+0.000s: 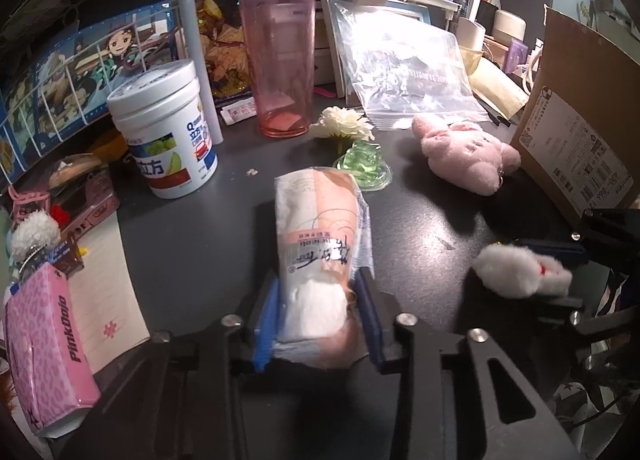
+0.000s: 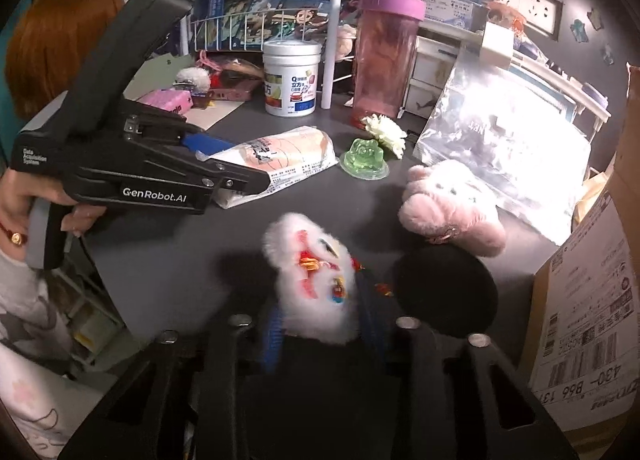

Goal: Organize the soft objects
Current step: 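Carry the package and white plush into the box with both tools and release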

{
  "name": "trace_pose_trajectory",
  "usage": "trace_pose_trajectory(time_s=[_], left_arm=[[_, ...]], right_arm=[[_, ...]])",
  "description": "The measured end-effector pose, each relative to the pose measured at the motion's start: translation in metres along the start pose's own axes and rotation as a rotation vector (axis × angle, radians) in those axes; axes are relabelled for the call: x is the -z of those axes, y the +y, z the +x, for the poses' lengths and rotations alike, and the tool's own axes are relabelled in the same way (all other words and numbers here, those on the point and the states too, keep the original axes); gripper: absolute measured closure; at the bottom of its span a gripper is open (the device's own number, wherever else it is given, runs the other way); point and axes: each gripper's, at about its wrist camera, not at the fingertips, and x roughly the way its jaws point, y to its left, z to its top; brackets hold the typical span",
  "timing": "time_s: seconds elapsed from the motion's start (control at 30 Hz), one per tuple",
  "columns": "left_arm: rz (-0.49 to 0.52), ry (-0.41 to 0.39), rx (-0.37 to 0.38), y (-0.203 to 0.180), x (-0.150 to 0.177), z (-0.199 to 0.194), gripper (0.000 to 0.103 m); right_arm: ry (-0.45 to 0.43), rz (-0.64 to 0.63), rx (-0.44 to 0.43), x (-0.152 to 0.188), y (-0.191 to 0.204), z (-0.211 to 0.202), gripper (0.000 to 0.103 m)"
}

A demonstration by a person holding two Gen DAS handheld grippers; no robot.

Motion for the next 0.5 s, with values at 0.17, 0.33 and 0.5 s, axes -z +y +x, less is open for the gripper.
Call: trace_pose_trajectory(time_s=[0.17, 0.33, 0.5], left_arm=[[-0.004, -0.014, 0.017, 0.001, 0.000, -0.003, 0.083], [-0.013, -0.041, 0.024, 0.002, 0.002, -0.014, 0.084], [-0.029, -0.104, 0.036, 0.004, -0.003, -0.037, 0.084]], right_arm=[[-0.038, 0.010, -0.002, -0.002, 0.000, -0.009, 0.084], [-0.080, 0.010, 0.004, -0.008, 0.002, -0.021, 0.084], [-0.149, 0.013, 0.001, -0.019, 0.007, -0.042, 0.084]])
